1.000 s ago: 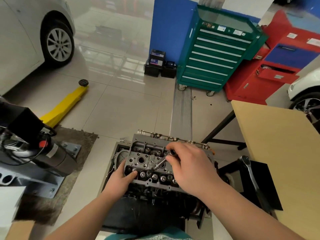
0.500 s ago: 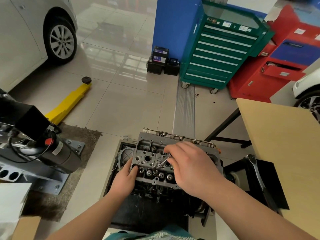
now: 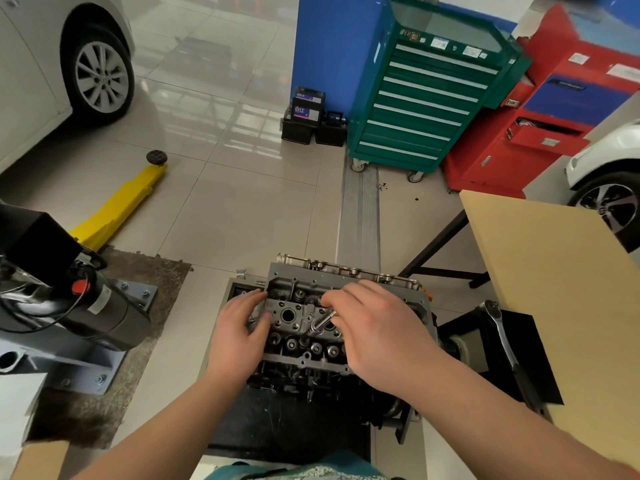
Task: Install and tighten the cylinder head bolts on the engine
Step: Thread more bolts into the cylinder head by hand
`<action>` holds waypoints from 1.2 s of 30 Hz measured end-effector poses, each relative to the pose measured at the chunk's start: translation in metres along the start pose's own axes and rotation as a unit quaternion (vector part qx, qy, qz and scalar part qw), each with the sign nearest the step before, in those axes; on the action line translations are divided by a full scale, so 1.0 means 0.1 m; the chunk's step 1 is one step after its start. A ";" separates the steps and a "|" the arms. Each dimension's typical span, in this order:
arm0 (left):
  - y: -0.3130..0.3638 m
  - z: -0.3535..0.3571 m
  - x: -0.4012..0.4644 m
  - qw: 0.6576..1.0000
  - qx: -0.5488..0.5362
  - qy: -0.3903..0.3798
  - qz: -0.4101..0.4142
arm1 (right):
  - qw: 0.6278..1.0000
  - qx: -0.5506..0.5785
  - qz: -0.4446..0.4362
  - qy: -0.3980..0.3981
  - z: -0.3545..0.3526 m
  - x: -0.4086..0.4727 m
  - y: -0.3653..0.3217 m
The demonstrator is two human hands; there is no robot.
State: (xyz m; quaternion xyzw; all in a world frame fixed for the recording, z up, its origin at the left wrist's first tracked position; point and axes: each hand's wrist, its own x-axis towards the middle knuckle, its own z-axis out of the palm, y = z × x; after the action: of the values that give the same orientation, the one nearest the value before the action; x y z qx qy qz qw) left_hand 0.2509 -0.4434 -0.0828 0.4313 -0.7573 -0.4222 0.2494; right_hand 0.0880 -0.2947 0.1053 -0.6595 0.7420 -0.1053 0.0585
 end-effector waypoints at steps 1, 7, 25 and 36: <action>0.05 -0.02 0.02 0.999 0.009 -0.011 0.045 | 1.000 0.000 0.001 -0.002 0.00 0.01 0.00; 0.27 0.05 -0.04 0.952 -0.059 -0.255 0.158 | 1.000 -0.011 -0.005 -0.019 0.00 -0.01 0.01; 0.25 0.23 -0.14 0.967 -0.070 -0.194 0.149 | 0.999 -0.011 0.018 0.026 0.12 0.07 -0.16; 0.65 -0.01 0.00 0.946 -0.120 -0.252 0.163 | 0.998 -0.021 0.012 -0.053 -0.08 0.12 -0.07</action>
State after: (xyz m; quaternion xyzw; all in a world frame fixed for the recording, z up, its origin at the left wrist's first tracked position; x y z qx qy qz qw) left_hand 0.2233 -0.4258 -0.0271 0.1482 -0.7994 -0.5581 0.1660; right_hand 0.0919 -0.3069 0.1149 -0.6561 0.7478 -0.0538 0.0858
